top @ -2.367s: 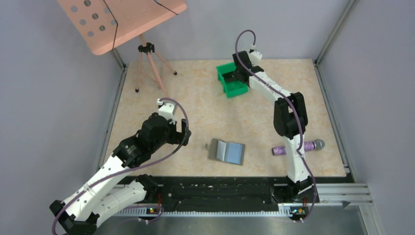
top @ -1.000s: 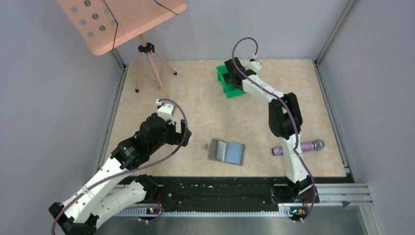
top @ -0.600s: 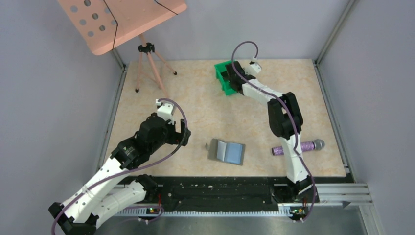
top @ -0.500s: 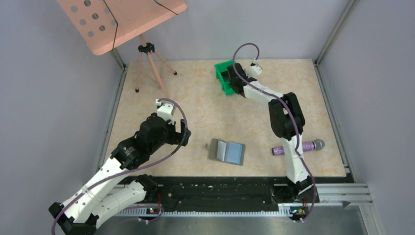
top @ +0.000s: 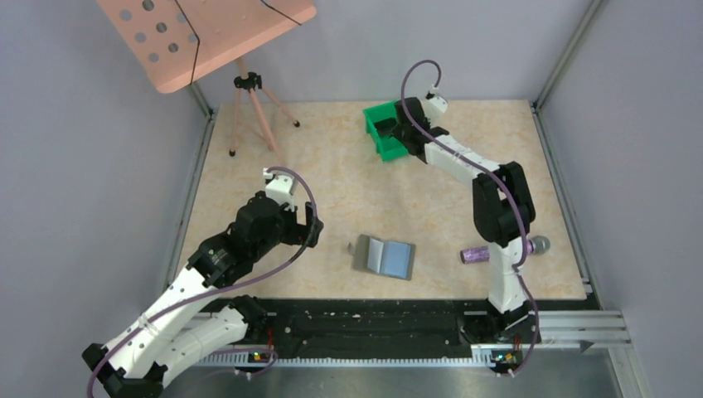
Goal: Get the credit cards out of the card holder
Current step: Place the credit card in the storage box.
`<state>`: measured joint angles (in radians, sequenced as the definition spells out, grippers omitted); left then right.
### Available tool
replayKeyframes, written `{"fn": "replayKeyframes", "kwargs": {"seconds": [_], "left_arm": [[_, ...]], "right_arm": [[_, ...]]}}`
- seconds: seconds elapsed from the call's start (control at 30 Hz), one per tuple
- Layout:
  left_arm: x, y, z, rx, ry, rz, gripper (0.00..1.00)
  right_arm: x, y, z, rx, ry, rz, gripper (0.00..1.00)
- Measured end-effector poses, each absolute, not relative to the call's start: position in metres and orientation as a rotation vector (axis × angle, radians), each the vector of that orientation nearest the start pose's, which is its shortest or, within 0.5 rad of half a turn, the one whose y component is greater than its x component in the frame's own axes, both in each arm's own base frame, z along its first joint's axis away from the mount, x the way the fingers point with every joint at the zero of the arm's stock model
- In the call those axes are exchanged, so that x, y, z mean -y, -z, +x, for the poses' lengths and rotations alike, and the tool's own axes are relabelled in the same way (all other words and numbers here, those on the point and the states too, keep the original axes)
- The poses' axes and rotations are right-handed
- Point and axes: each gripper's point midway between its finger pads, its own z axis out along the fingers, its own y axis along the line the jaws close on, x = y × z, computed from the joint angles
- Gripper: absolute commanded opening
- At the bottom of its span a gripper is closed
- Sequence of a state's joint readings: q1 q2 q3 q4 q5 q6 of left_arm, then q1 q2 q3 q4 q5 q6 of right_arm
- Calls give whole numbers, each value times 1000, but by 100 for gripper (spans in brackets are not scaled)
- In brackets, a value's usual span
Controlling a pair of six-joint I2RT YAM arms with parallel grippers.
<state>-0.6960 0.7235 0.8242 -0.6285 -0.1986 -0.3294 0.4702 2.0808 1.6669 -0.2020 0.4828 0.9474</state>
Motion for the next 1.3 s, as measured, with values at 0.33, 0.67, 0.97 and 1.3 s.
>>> {"fn": "replayKeyframes", "kwargs": {"seconds": [0.33,0.67,0.97,1.3], "left_arm": [[147,-213,209,-2097,411,266,99],[147,-211,209,-2101,409,267,98],[148,-209,211,-2106,406,268,99],[148,-207,211,-2111,403,270,99]], "right_arm": [[-219,-146,553,-2074,-463,307,0],[-223,-140,586,-2064,-518,22,0],[-237,-115,595,-2094,-561,-74,0],[-242,-115,603,-2072,-623,-106,0]]}}
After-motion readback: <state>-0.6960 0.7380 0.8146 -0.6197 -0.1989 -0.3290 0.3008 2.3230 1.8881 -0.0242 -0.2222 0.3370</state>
